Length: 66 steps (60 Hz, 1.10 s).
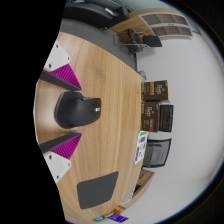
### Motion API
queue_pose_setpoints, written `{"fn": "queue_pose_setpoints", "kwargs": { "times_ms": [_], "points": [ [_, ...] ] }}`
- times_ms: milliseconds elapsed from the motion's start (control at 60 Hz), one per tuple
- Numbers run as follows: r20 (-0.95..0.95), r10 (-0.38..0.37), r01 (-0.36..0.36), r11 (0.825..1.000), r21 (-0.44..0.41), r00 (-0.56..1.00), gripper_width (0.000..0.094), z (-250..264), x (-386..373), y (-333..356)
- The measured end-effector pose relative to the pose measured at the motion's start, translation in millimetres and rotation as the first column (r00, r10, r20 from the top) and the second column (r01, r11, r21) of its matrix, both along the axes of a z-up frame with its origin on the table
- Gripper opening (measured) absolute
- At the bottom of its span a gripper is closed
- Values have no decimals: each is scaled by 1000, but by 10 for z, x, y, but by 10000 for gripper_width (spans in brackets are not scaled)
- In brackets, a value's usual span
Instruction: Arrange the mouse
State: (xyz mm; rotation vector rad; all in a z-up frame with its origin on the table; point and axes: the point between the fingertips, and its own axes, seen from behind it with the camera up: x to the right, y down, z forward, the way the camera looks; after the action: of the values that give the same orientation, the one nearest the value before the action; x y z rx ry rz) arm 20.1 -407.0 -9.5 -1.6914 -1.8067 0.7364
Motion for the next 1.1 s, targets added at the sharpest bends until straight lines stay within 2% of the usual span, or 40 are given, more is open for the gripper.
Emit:
{"fn": "queue_pose_setpoints", "kwargs": {
  "times_ms": [400, 450, 483, 500, 600, 617, 633, 650, 767, 783, 883, 933, 1100],
  "points": [
    [-8, -24, 24, 999, -44, 1000, 848, -12, -323, 8],
    [-11, -17, 16, 999, -48, 1000, 792, -14, -350, -2],
    [-12, -10, 10, 999, -53, 1000, 728, -16, -364, -19],
    [-12, -11, 11, 999, -52, 1000, 667, -15, -370, -10],
    [-10, -10, 9, 998, -68, 1000, 605, -2, -393, -32],
    [-8, -8, 8, 997, -70, 1000, 575, -2, -393, -32],
    [-12, -8, 7, 998, -70, 1000, 477, 10, -404, -23],
    [-23, -8, 6, 997, -81, 1000, 452, 47, -434, -24],
    [-12, -1, 0, 998, -61, 1000, 420, 46, -424, -2],
    [-11, -3, 2, 998, -65, 1000, 385, 37, -417, 0],
    [-9, -9, 9, 999, -46, 1000, 331, 58, -409, 65],
    [-4, 0, -1, 998, -65, 1000, 308, 53, -384, 29],
    [-8, 13, -14, 998, -64, 1000, 307, 222, -311, 71]
  ]
}}
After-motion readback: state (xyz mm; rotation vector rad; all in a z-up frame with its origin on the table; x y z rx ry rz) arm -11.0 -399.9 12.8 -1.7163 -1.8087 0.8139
